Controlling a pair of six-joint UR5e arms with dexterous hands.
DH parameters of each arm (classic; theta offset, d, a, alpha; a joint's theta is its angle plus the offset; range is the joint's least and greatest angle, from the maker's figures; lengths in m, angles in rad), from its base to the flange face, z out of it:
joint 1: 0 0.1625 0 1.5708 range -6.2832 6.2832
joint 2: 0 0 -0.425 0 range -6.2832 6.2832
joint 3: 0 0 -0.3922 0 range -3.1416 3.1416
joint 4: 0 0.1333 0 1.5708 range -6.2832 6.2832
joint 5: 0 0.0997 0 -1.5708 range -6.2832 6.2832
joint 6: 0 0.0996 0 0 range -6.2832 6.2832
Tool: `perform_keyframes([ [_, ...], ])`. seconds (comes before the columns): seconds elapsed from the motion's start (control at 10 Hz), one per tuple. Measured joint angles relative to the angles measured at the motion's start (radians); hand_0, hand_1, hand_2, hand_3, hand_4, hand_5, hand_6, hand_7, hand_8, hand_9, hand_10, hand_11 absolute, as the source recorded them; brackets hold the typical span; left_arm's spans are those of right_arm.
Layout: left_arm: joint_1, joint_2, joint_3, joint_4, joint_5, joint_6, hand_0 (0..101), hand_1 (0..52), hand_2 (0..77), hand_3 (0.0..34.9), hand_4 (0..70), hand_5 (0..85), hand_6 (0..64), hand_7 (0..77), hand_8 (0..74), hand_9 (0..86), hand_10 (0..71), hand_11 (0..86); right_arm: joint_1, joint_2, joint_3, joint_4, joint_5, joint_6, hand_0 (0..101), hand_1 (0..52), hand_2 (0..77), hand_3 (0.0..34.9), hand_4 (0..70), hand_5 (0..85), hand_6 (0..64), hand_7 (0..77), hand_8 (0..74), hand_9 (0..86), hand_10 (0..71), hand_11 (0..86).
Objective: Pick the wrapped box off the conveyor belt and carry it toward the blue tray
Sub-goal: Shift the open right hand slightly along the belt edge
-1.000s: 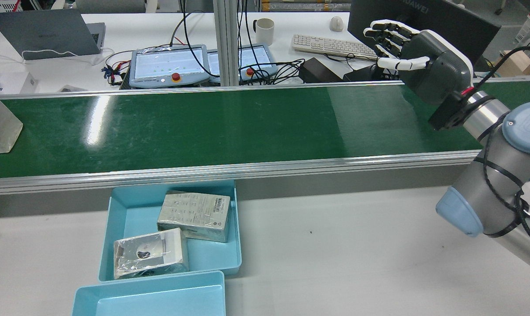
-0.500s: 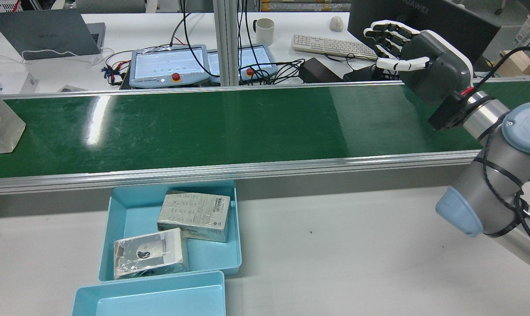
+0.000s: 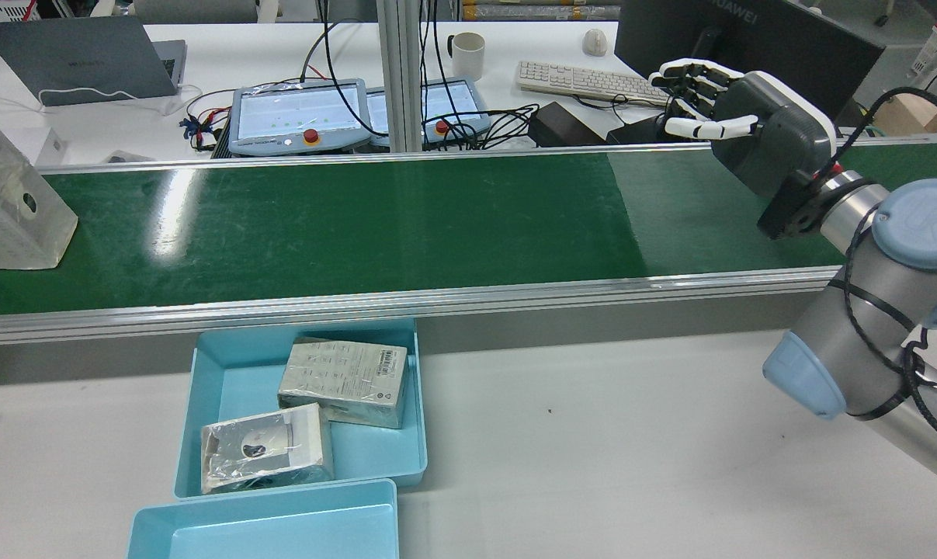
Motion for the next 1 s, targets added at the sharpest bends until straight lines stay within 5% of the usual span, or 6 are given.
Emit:
perform_keyframes([
  [0.3, 0.000, 0.000, 0.000, 0.000, 0.000, 0.000, 0, 0.0, 1.1, 0.0, 0.0, 0.5, 0.0, 0.5, 0.5, 0.0, 0.5, 0.0, -0.014, 0.009, -0.008, 0.001, 0.001, 0.002, 50, 19.1, 27.8, 8.3, 19.6, 33.8, 9.3, 27.3, 1.1, 6.5, 0.0, 1.6],
  [0.6, 0.000, 0.000, 0.000, 0.000, 0.000, 0.000, 0, 0.0, 0.5, 0.0, 0.0, 1.1, 0.0, 0.5, 0.5, 0.0, 0.0, 0.5, -0.017, 0.019, -0.049, 0.105, 0.000, 0.003, 49, 16.9, 24.5, 6.7, 17.5, 30.0, 8.2, 25.1, 1.1, 6.5, 0.0, 1.6],
  [1.0, 0.000, 0.000, 0.000, 0.000, 0.000, 0.000, 0, 0.0, 1.1, 0.0, 0.0, 1.1, 0.0, 0.5, 0.5, 0.0, 0.5, 0.0, -0.016, 0.020, -0.057, 0.138, -0.002, -0.013, 48, 16.4, 21.3, 8.1, 14.7, 30.0, 8.2, 26.7, 1.1, 6.5, 0.0, 1.6],
])
